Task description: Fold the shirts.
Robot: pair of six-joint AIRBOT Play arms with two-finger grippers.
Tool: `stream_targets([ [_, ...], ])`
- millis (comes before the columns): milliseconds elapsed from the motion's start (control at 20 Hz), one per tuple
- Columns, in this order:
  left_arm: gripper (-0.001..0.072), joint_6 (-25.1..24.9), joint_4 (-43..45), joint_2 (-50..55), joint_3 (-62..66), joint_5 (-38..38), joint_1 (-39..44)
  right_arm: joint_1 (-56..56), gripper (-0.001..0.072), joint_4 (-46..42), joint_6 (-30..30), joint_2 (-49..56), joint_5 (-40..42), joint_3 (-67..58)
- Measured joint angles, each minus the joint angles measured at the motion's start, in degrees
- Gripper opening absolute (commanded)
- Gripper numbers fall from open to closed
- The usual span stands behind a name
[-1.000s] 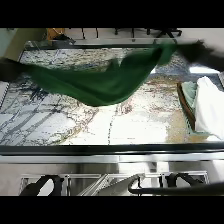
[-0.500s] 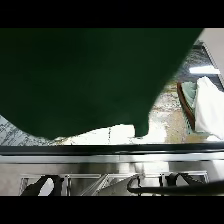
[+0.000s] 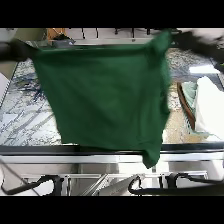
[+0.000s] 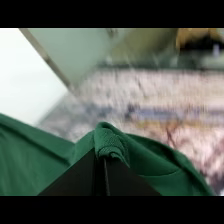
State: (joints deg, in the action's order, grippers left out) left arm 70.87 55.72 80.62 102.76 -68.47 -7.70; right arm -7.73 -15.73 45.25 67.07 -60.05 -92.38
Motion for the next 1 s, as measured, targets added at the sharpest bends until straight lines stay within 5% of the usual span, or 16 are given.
stream_targets([
  [150,0.0014,-0.2,2.6,11.3,0.0,2.9,1.5,4.3,0.0031,-4.2,-0.2,11.8,7.0,0.6],
  [250,0.0038,-0.3,3.5,18.1,1.9,3.3,1.8,5.6,0.0277,-5.6,0.1,17.9,9.7,0.7],
  [300,0.0363,-0.2,3.8,20.9,3.2,2.7,1.8,6.0,0.0288,-6.0,0.1,20.0,10.4,0.8],
  [350,0.0591,-0.1,3.9,23.5,5.0,1.6,1.6,6.1,0.0288,-6.4,0.1,21.3,10.6,0.8],
  [500,0.0615,1.4,4.4,27.9,10.6,-4.6,-0.3,4.2,0.0403,-7.9,0.9,21.6,8.1,0.8],
  [650,0.0613,2.3,4.6,26.8,10.8,-11.5,-4.4,-0.8,0.0385,-12.2,5.3,18.2,0.4,0.8],
  [1000,0.0587,-2.4,4.9,14.5,-19.4,-18.9,-15.8,-10.6,0.0385,-25.7,14.3,8.5,-17.5,10.9],
])
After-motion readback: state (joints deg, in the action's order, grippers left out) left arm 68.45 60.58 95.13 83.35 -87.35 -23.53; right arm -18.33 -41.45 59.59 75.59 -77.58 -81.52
